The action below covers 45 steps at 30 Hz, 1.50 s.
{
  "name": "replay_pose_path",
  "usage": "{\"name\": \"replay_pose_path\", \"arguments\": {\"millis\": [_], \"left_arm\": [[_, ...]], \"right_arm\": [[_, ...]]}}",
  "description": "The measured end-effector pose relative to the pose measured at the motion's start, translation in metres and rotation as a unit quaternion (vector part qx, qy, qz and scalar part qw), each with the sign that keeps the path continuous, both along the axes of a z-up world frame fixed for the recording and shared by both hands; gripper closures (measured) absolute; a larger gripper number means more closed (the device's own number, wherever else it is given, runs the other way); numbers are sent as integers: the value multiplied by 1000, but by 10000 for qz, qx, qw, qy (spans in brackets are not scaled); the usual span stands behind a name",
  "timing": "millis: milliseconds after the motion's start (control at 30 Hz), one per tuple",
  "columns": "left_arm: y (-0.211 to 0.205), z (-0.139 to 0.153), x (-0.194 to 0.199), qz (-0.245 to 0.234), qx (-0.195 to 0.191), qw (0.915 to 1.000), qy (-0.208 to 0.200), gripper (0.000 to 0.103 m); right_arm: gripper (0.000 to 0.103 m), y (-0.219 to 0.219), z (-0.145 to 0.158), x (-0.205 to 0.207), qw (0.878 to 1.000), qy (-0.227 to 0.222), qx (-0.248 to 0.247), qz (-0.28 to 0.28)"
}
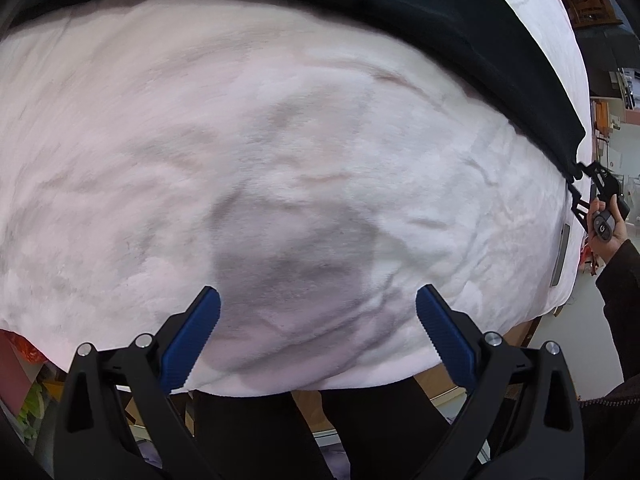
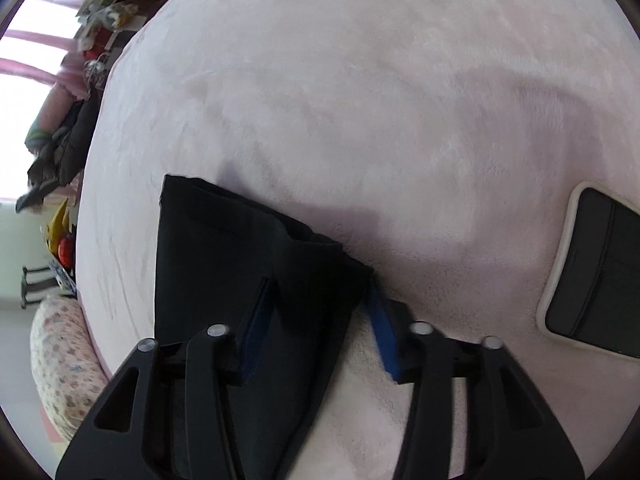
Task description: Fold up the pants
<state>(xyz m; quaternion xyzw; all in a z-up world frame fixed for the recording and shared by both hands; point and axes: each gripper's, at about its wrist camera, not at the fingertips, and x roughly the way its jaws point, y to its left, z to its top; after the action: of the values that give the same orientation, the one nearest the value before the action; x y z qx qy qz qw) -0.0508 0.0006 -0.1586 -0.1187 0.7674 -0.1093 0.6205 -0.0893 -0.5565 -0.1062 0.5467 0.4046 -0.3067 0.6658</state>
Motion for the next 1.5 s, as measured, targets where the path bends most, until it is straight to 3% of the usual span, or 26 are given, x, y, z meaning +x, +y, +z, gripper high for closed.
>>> {"name": "replay_pose_path", "arguments": {"millis": [100,300,367,500,733,1000,1233,1500], "left_arm": [[5,0,1,40,-19,10000,13,4],[12,1,4,72,-35,10000,-27,4],[14,1,5,84,-48,9999,-26,4],[19,-2,7,161,-96,9998,17,4],[33,0,9,241,-179,9995,-41,4],[64,0,6,588,-200,9981,-53,4],[89,-1,3,877,-236,9958,-83,4],[110,-3,-4,1084,-307,9936,-61,4]], "right_arm": [[85,3,8,-2,9996,-240,-103,55],[88,9,29,8,9962,-861,-130,69],[88,14,44,21,9924,-1182,-170,302],[88,38,73,47,9806,-1699,-201,957],[88,96,112,106,9497,-2453,-23,1946],[88,181,135,160,9107,-2771,197,3055],[88,236,138,181,8942,-2837,393,3441],[88,333,132,202,8570,-2746,651,4313]]}}
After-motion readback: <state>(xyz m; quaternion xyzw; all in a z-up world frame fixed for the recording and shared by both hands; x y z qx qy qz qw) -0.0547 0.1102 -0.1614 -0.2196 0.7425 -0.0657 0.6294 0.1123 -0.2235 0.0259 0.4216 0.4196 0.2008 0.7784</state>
